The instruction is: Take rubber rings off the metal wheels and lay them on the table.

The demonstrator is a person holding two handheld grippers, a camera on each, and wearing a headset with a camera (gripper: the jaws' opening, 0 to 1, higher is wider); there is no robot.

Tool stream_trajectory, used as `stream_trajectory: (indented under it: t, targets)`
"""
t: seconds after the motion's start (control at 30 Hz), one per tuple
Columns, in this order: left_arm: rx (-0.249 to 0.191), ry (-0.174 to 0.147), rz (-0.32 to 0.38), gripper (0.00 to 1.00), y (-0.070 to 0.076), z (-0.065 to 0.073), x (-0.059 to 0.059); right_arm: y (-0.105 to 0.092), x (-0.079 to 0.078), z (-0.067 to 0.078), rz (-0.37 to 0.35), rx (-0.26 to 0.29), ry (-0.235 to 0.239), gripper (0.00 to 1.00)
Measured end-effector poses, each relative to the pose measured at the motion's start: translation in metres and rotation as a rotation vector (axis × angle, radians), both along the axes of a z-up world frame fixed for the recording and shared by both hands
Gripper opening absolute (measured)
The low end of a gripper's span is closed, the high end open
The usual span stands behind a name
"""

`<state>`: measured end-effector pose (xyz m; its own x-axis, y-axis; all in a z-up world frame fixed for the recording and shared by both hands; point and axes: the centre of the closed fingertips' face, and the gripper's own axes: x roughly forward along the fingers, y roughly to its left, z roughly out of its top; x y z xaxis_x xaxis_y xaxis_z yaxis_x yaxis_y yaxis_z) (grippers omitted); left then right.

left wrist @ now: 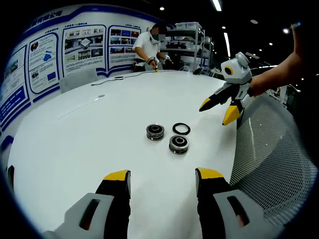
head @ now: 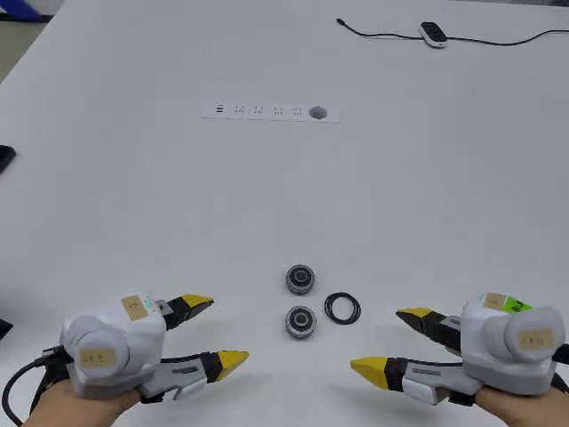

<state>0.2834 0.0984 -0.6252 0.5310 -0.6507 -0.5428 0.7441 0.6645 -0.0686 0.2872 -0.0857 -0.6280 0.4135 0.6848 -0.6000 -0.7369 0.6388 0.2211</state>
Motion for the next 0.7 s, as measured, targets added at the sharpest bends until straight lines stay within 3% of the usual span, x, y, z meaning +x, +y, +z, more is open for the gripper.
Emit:
stream_trajectory:
  t: [0.13, 0.3, 0.43, 0.7]
  targets:
    - [-0.004, 0.005, 0.021, 0.57, 0.004, -0.001, -0.004, -0.003, -0.004, -0.004, 0.000, -0.028, -0.027, 0.79]
    - [-0.028, 0.016, 0.036, 0.61, 0.005, 0.001, -0.008, -0.002, -0.013, -0.009, 0.031, -0.068, -0.063, 0.82]
    - [-0.046, 0.037, 0.042, 0.72, 0.002, 0.000, -0.013, 0.002, -0.015, -0.008, 0.053, -0.080, -0.123, 0.91]
    - [-0.048, 0.008, 0.039, 0.76, 0.001, 0.003, -0.016, 0.006, -0.008, 0.002, 0.043, -0.056, -0.184, 0.99]
